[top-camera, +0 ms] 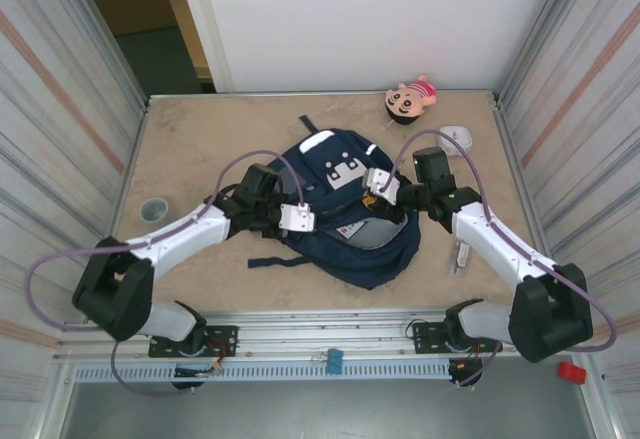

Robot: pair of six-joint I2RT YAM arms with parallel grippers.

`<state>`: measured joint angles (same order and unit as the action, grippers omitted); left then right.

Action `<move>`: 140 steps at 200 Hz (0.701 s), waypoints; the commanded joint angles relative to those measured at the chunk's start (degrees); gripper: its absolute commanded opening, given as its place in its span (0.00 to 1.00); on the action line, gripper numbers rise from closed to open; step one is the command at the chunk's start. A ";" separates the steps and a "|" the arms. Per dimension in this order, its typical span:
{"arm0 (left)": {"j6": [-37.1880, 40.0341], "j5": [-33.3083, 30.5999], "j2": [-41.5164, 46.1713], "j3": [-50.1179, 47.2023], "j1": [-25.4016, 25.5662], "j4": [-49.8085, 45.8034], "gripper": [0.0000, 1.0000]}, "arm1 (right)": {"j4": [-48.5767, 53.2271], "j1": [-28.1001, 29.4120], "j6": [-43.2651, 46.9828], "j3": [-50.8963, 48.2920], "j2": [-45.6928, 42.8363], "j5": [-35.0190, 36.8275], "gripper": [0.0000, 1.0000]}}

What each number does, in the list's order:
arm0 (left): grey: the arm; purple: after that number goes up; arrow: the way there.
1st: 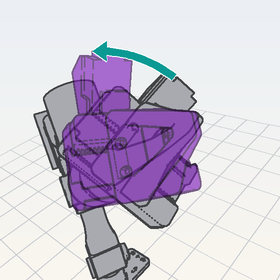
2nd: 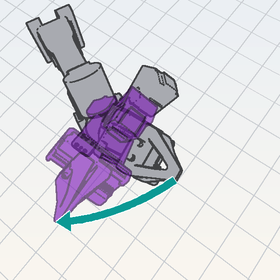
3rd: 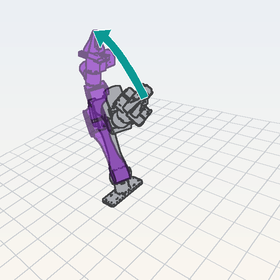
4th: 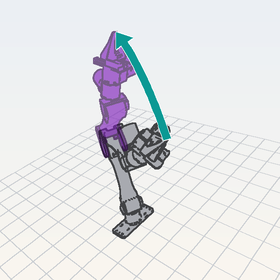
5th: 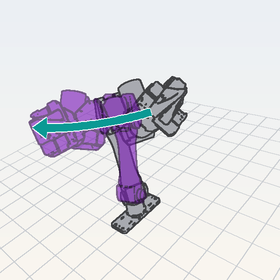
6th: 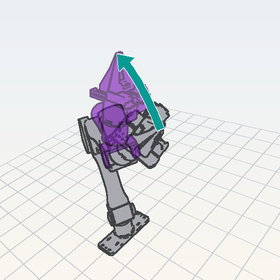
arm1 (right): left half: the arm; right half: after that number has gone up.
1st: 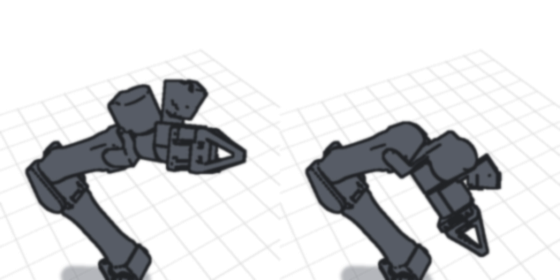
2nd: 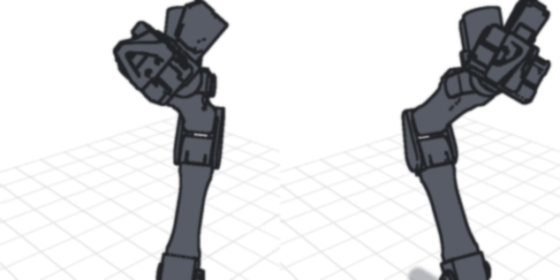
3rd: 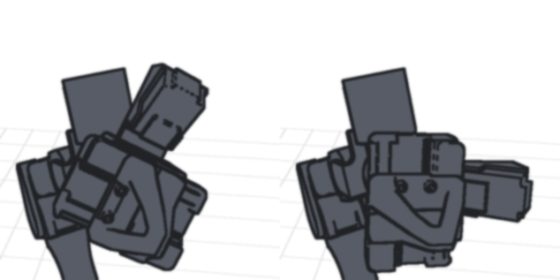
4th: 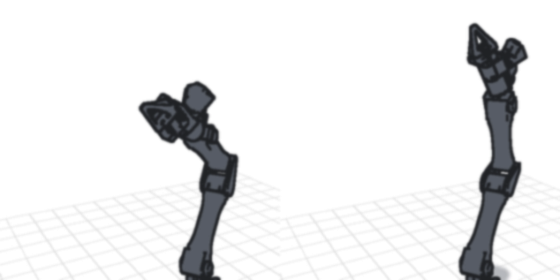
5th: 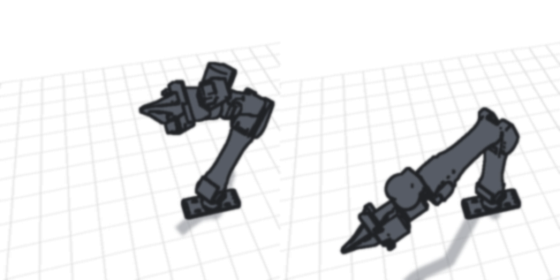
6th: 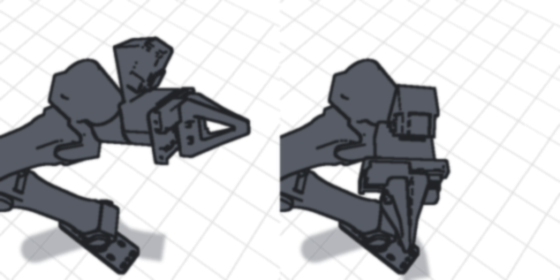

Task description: Pack the student bag

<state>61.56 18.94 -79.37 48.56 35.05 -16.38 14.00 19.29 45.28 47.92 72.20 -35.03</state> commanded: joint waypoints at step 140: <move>-65.21 2.67 3.08 -5.22 6.99 16.60 0.00 | 28.45 1.03 -73.34 12.04 -22.63 17.90 0.51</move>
<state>6.13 17.63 -76.55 42.72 42.13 -4.38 29.67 16.36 -10.26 59.37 53.63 -21.76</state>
